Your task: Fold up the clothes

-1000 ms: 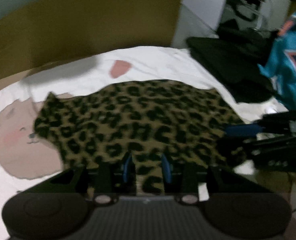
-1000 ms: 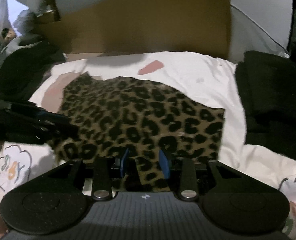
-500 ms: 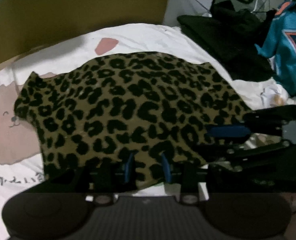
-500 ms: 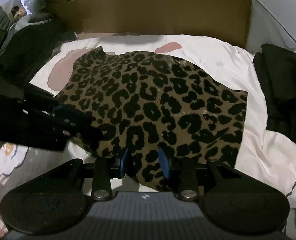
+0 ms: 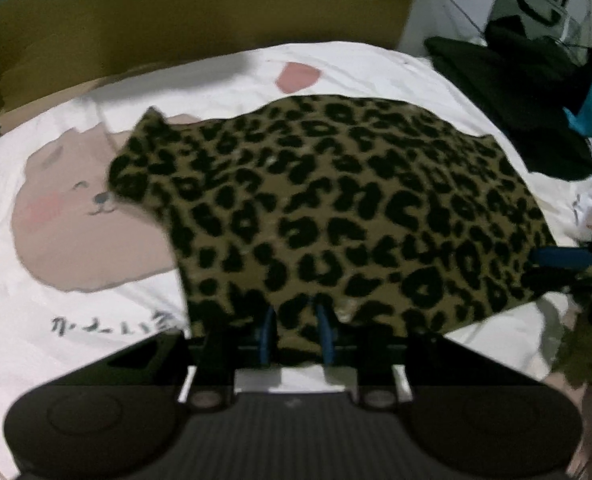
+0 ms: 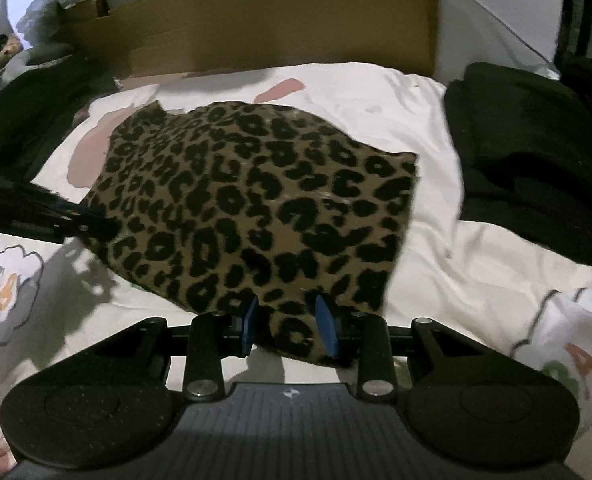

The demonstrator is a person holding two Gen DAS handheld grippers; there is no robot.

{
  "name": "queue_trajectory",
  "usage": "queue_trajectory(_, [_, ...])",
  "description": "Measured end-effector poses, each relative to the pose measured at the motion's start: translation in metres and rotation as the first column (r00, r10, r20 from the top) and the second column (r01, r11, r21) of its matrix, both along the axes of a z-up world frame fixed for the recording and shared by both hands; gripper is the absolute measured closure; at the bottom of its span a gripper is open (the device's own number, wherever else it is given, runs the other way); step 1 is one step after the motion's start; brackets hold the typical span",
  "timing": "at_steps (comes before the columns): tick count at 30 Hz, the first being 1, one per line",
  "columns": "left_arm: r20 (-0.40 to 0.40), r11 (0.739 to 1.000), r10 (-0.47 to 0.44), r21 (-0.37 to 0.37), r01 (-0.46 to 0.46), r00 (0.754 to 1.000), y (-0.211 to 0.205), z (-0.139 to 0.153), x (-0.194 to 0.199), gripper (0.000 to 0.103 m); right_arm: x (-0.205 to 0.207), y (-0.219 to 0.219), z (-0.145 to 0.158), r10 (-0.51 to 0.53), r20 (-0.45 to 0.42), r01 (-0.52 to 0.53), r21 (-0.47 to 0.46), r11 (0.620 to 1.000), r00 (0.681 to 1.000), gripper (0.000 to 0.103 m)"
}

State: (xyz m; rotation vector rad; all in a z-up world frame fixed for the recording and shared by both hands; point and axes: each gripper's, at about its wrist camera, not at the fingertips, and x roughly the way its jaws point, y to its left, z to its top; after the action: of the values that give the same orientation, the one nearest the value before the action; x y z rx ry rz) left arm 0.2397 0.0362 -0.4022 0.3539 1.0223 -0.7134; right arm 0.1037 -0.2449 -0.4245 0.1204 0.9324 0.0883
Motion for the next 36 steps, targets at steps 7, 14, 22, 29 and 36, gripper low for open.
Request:
queue_trajectory(7, [0.022,1.0,0.024,0.008,-0.024,0.999,0.01,-0.001,0.001,0.076,-0.008,-0.018,0.0,-0.052,-0.017,0.052,-0.011,0.999,0.998,0.061])
queue_trajectory(14, [0.056,0.994,0.085,0.063,-0.089,0.995,0.028,0.001,0.008,0.073,-0.012,-0.023,0.002,-0.068,-0.025,0.068,-0.001,0.998,0.997,0.061])
queue_trajectory(22, [0.083,0.987,0.14,0.063,-0.145,0.987,0.042,0.008,0.01,0.075,-0.021,-0.033,0.01,-0.149,-0.043,0.152,0.094,0.984,0.988,0.061])
queue_trajectory(29, [0.072,0.99,0.138,0.015,-0.14,0.988,0.039,0.016,0.01,0.075,-0.027,-0.042,-0.002,-0.194,-0.115,0.222,0.322,0.92,0.974,0.061])
queue_trajectory(36, [0.043,0.991,0.134,0.008,-0.134,0.99,0.033,0.01,0.011,0.075,-0.028,-0.056,-0.026,-0.256,-0.192,0.318,0.484,0.815,0.947,0.061])
